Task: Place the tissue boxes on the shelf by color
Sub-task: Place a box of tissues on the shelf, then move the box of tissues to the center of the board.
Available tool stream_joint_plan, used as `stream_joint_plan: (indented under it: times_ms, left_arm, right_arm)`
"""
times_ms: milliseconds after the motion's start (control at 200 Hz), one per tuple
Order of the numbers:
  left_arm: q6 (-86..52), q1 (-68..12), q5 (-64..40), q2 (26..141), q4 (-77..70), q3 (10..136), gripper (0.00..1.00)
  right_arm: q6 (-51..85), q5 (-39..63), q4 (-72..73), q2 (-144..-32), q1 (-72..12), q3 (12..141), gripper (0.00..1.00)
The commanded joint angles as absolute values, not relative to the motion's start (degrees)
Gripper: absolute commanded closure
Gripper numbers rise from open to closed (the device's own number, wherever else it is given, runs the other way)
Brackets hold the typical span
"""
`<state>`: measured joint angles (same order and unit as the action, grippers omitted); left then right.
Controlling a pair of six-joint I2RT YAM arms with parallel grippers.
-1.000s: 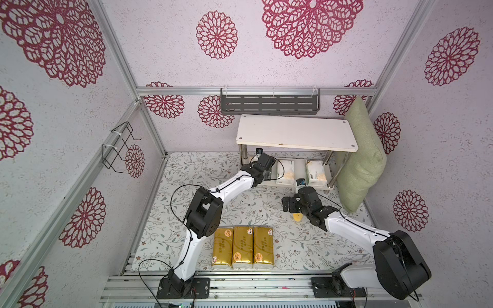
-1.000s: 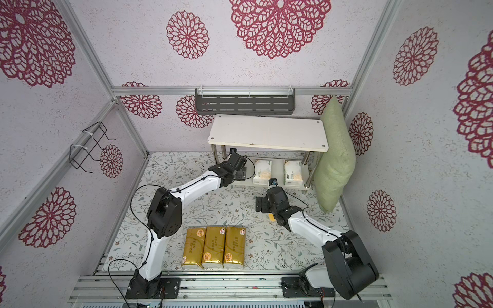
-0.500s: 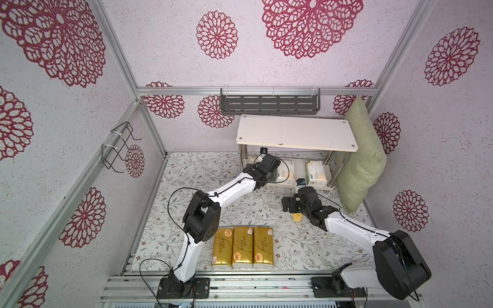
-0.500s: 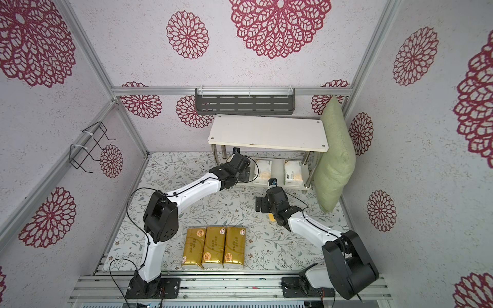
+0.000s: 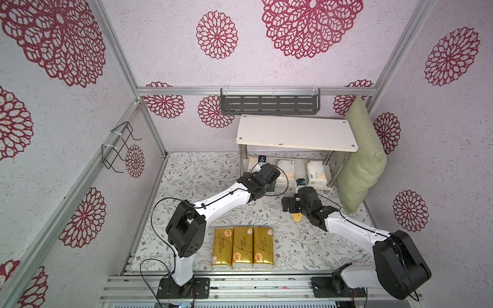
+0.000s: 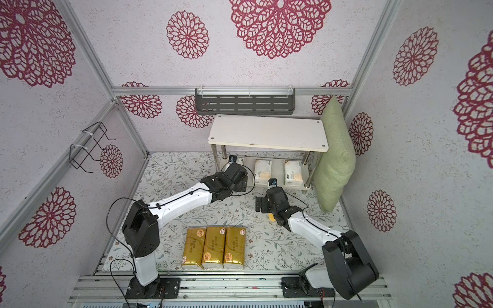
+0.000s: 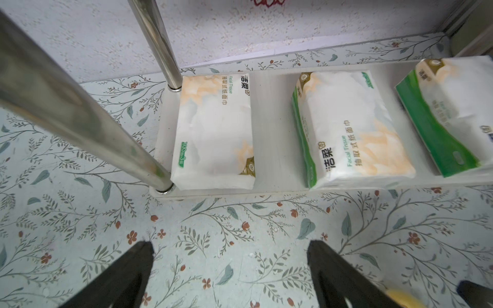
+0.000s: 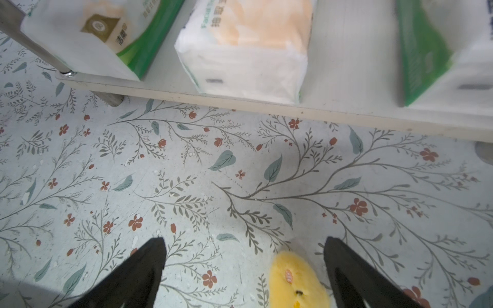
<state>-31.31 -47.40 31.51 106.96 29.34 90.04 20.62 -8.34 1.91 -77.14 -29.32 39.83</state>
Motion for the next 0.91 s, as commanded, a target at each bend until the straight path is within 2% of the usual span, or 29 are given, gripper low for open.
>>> stream_joint_plan:
  times_ms: [0,375,560,900]
  left_arm:
    - [-34.33,-48.59,32.12,101.86,31.12,86.61,0.03]
    - [-46.05,-49.04,32.42,84.43,38.91,66.71,0.02]
    - [-53.36,-49.4,29.0,74.62,46.09,59.49,0.03]
    - [-62.37,-51.46,21.51,70.91,60.38,54.42,0.03]
  right_arm:
    - [20.65,-8.83,2.38,-76.48,-29.56,40.19,0.01]
    - [19.82,-9.65,1.33,-77.82,-29.45,41.45,0.01]
    - [19.51,-10.19,0.47,-78.05,-29.17,42.18,0.01]
    - [19.09,-9.95,-0.24,-79.41,-28.73,44.19,0.01]
